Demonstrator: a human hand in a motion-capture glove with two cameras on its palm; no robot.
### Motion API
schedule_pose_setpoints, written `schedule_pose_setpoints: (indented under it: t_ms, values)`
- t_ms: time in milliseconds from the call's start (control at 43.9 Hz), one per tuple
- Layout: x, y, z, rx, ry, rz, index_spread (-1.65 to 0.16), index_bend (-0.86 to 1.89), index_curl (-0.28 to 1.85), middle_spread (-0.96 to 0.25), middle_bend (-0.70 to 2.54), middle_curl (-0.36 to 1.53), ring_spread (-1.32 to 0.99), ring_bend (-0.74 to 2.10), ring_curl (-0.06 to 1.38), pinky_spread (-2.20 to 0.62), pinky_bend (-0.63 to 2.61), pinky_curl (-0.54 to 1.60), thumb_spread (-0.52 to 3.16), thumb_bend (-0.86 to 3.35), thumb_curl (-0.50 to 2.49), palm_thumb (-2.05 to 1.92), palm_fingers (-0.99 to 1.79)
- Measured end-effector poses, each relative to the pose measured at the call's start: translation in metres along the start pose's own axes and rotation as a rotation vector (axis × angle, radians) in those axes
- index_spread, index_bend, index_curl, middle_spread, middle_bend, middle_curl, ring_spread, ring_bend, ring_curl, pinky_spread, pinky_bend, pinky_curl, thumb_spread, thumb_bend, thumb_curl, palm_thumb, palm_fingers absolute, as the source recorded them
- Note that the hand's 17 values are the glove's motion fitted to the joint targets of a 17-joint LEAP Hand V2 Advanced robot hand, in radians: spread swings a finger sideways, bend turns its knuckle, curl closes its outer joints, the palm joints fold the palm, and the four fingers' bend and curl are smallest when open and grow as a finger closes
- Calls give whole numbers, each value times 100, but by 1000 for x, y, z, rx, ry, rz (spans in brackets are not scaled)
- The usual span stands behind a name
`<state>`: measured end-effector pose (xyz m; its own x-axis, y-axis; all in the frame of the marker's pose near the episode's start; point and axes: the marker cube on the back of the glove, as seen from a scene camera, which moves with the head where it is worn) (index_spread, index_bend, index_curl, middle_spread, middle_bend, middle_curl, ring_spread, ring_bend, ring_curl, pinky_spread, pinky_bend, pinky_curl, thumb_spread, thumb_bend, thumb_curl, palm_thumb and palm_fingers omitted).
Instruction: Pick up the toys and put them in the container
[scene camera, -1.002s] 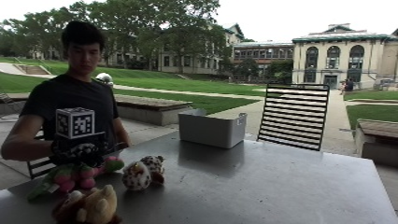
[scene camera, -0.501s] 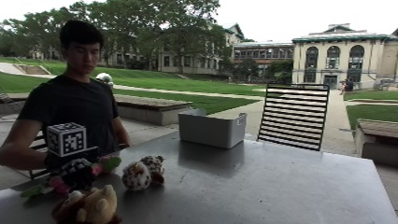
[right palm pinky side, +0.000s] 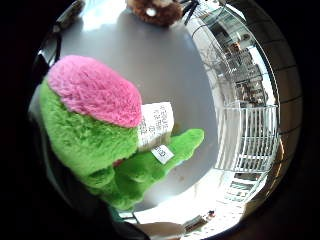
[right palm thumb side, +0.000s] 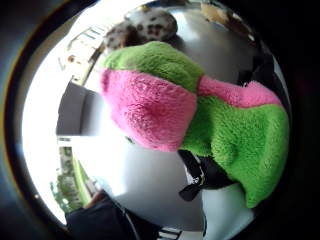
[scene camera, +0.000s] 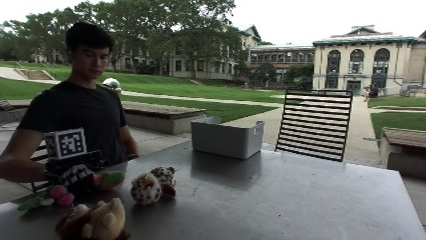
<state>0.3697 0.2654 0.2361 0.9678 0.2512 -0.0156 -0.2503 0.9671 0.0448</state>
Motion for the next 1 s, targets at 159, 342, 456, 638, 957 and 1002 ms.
schedule_pose_setpoints:
  t_ms: [159,342,456,638,957,1002]
  values:
    - [3,-6,-5,-46,-20,-11,-6,77,73,-23,86,65,-37,107,54,-48,61,39,119,40,41,87,147]
    - [1,-19,-8,-145,8,-34,-3,94,76,-7,84,62,-16,102,52,-29,66,40,123,52,47,102,137]
    - [-5,-21,-16,-219,-21,-11,-1,99,76,2,85,60,-7,100,50,-11,68,41,128,58,51,106,134]
    - [-35,-38,-64,-243,-27,-22,-2,97,77,-2,98,63,-17,113,51,-8,63,39,111,45,55,91,127]
    - [-142,-112,-233,-6,-61,-103,-12,68,79,-21,111,67,-33,129,55,-9,72,39,89,15,59,59,113]
    - [-157,-122,-247,13,-61,-117,-13,67,80,-22,111,67,-34,130,55,-9,73,39,88,14,61,59,113]
